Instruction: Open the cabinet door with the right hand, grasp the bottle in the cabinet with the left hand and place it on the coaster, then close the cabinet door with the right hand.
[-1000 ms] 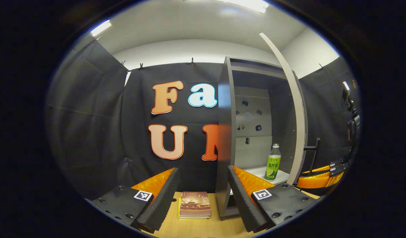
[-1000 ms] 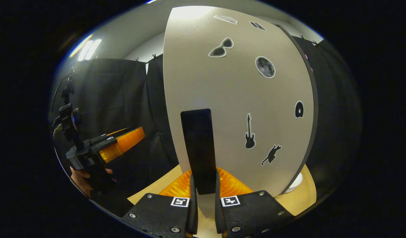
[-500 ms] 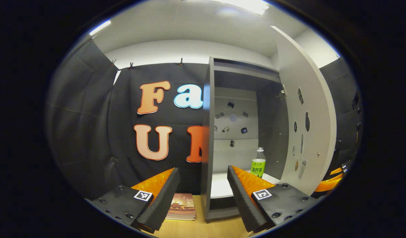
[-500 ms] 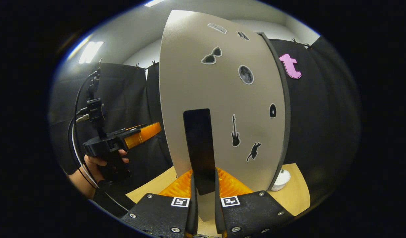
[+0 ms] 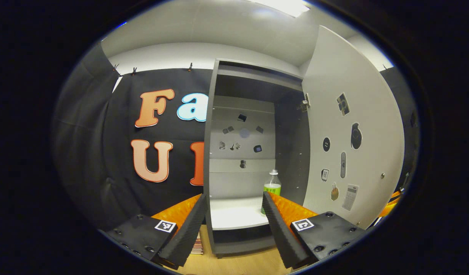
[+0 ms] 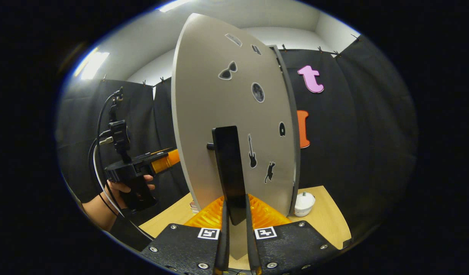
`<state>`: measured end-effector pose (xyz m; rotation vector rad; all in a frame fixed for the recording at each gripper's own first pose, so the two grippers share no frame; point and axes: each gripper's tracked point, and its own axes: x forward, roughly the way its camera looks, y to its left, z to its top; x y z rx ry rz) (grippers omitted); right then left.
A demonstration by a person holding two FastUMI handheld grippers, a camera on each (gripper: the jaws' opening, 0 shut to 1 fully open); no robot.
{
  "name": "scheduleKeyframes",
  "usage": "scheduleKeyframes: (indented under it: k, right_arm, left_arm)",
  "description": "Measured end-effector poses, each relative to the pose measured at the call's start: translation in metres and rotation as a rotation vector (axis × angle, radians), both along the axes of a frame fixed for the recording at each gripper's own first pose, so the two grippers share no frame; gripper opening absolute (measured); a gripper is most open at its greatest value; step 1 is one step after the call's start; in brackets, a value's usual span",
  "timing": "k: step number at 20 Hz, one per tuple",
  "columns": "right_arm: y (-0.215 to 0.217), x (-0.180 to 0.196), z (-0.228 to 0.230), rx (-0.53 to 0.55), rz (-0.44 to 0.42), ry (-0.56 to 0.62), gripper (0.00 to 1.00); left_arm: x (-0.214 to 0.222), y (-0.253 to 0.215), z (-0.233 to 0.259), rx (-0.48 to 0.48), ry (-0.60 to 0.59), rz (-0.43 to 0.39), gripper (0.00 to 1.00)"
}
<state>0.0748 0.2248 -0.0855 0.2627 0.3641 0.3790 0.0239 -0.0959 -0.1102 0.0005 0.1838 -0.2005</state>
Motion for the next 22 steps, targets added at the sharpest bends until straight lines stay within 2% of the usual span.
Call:
scheduleKeyframes:
  k: [1,2,3,4,5,8,9,10,11,13,14,17,22]
  right_arm:
    - [-0.003,-0.002,0.0,0.013,-0.018,0.006,0.17]
    - [-0.006,-0.003,0.0,0.016,-0.031,0.008,0.21]
    - [-0.008,-0.004,0.0,0.015,-0.045,0.007,0.16]
    - [-0.01,-0.004,0.0,0.014,-0.058,0.009,0.16]
    - [-0.011,-0.002,0.001,0.017,-0.073,0.007,0.16]
    - [-0.02,0.006,0.001,0.044,-0.137,-0.01,0.15]
    - [-0.021,0.007,0.003,0.057,-0.155,-0.02,0.2]
    - [-0.022,0.007,0.005,0.064,-0.166,-0.022,0.2]
    - [-0.022,0.008,0.005,0.062,-0.171,-0.026,0.15]
    - [-0.025,0.006,0.002,0.053,-0.177,-0.03,0.15]
    - [-0.026,0.006,0.002,0.065,-0.187,-0.026,0.2]
    - [-0.027,0.005,0.003,0.104,-0.217,-0.025,0.15]
    - [-0.04,0.004,0.001,0.122,-0.261,-0.018,0.18]
  left_arm:
    - [0.003,-0.004,-0.002,-0.005,0.005,-0.004,0.94]
    - [0.005,-0.008,-0.003,-0.007,0.009,-0.006,0.94]
    - [0.009,-0.014,-0.005,-0.005,0.011,-0.011,0.94]
    - [0.012,-0.022,-0.007,-0.004,0.013,-0.02,0.96]
    - [0.015,-0.031,-0.01,-0.004,0.019,-0.032,0.93]
    - [0.026,-0.059,-0.023,0.004,0.017,-0.068,0.93]
    - [0.032,-0.069,-0.033,0.008,0.019,-0.072,0.94]
    - [0.036,-0.078,-0.049,0.019,0.047,-0.074,0.94]
    - [0.041,-0.087,-0.063,0.027,0.068,-0.077,0.96]
    - [0.051,-0.109,-0.08,0.017,0.1,-0.11,0.94]
    - [0.06,-0.119,-0.086,0.014,0.104,-0.124,0.94]
    - [0.082,-0.131,-0.115,0.029,0.158,-0.115,0.95]
    - [0.121,-0.154,-0.153,0.053,0.22,-0.114,0.95]
